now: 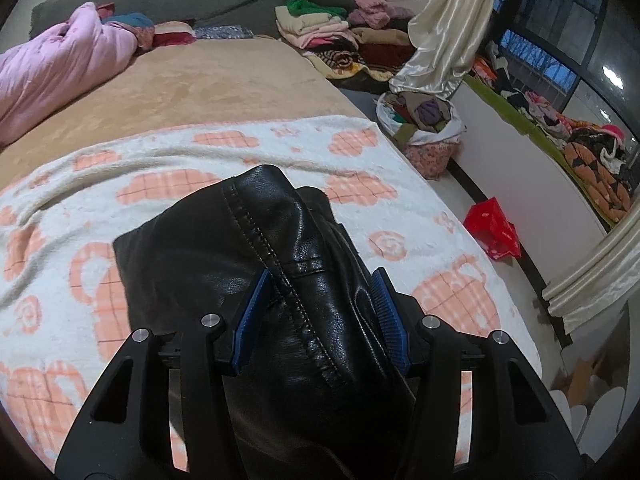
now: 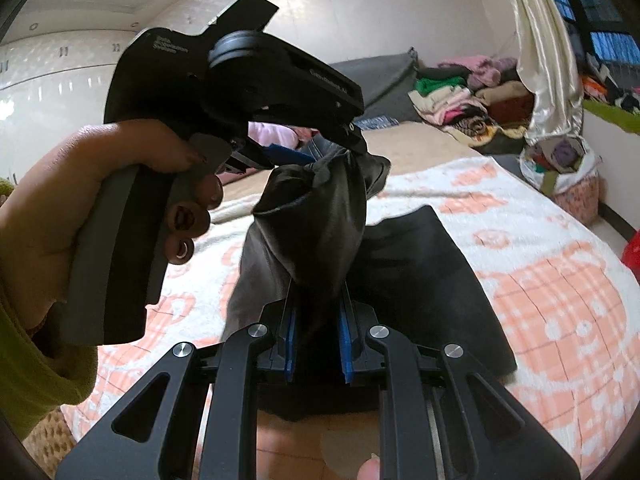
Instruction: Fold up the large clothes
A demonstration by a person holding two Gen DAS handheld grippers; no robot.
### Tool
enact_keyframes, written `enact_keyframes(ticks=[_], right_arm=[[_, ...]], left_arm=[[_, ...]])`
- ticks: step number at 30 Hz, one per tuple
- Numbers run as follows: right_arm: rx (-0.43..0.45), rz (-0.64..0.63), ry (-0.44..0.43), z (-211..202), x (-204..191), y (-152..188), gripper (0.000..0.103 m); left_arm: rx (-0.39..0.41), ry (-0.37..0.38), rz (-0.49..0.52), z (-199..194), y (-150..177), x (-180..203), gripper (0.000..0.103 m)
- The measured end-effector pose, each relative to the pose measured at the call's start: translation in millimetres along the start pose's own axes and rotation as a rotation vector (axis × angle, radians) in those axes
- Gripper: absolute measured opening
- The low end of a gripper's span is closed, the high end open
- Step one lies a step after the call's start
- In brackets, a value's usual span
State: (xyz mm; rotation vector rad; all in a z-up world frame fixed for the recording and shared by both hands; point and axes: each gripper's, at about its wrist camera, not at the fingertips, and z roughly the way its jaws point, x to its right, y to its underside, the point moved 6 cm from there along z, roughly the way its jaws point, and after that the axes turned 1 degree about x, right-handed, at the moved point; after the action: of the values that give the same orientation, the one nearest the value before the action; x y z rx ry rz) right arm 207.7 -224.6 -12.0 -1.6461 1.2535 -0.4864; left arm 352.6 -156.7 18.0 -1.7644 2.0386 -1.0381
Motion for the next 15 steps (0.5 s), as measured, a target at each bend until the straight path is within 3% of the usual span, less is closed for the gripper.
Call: enact_keyframes(ticks=[3, 15], right_arm=[[-0.028, 0.044, 0.013, 1, 11, 5, 0.015], [-0.173, 0.324, -0.073, 13, 48, 34, 0.015]], left_arm=[[-0.017, 0.017, -0.002, 10, 2, 5, 0.033], [-0.104, 0.059, -0.007, 45, 17, 9, 0.033]])
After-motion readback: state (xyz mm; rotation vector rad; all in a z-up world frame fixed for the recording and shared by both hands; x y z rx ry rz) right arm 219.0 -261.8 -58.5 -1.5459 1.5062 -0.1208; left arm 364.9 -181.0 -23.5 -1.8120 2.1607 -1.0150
